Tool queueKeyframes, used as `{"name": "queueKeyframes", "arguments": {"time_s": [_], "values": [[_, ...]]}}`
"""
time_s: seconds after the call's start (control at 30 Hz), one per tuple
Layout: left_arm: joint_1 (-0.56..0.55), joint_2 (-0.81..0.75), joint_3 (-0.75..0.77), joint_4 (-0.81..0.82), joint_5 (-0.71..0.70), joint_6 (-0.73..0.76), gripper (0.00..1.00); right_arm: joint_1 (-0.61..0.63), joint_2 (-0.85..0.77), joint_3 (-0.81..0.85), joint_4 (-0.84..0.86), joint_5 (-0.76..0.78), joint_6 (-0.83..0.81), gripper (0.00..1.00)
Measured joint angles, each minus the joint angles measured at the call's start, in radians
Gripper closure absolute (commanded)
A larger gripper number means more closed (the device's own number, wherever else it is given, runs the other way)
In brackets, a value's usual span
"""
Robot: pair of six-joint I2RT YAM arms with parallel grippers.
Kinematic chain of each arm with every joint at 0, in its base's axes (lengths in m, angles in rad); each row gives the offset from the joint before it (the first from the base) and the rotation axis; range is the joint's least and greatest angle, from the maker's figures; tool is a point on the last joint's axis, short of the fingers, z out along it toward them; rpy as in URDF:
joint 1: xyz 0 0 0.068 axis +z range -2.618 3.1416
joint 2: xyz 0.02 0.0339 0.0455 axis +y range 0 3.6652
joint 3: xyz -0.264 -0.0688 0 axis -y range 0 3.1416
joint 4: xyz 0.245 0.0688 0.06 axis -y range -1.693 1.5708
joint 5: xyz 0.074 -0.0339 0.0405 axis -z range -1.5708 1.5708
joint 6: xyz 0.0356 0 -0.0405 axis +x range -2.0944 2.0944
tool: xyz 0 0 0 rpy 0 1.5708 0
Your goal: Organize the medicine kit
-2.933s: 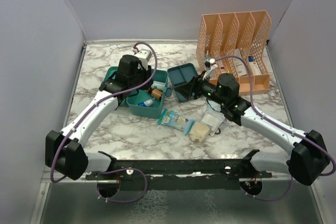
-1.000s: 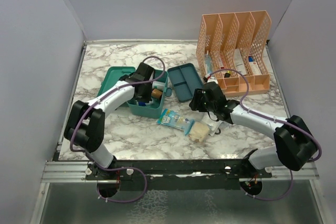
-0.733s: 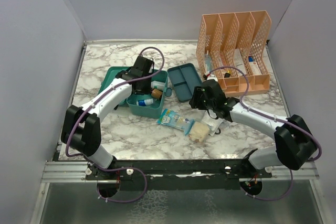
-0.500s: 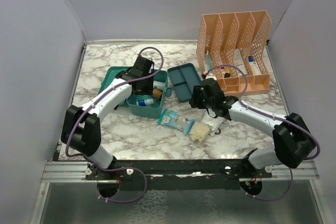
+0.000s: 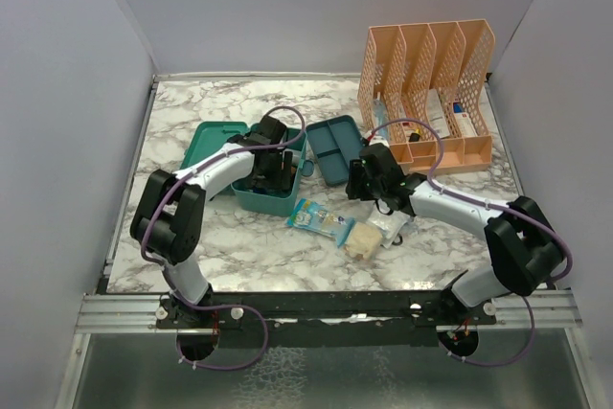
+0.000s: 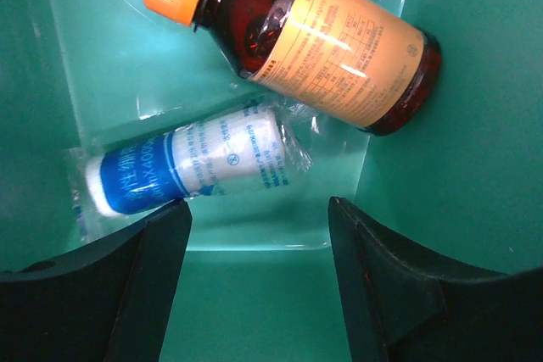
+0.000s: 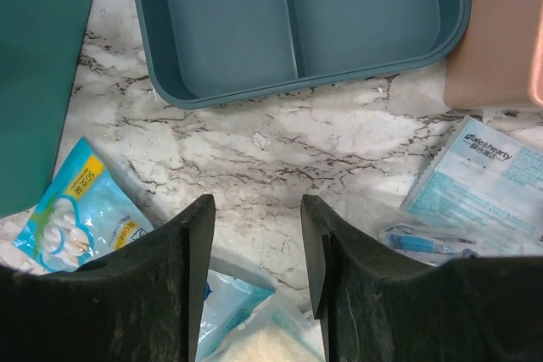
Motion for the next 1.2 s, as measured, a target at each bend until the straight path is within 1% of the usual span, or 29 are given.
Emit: {"name": "queueKeyframes", "arguments": {"time_s": [0.07,0.13,0.27,0.47,0.63,1.0,1.2], "values": [[-0.002,0.024,0.000,0.000,0.012,0.002,0.30,0.000,0.002,0.000,0.000,0.004,-0.006,0.55],[-0.004,0.041,0.000,0.000,0.019,0.002,0.34,0.000,0.005,0.000,0.000,0.007,-0.008,0.55],[-0.009,0.077,0.002,0.002,0.026,0.001,0.56,0.000,0.024,0.002,0.000,0.015,-0.015,0.55],[-0.010,0.095,0.002,0.006,-0.008,-0.002,0.75,-0.005,0.041,0.013,-0.004,0.022,-0.015,0.55],[-0.010,0.087,0.002,0.016,-0.070,-0.004,1.00,-0.011,0.045,0.017,-0.004,0.024,-0.017,0.55],[-0.010,-0.006,0.011,0.036,-0.182,0.011,1.00,-0.018,0.048,0.017,-0.004,0.024,-0.023,0.55],[-0.004,-0.055,0.070,0.040,-0.207,0.040,1.00,-0.018,0.048,0.017,-0.004,0.024,-0.023,0.55]]}}
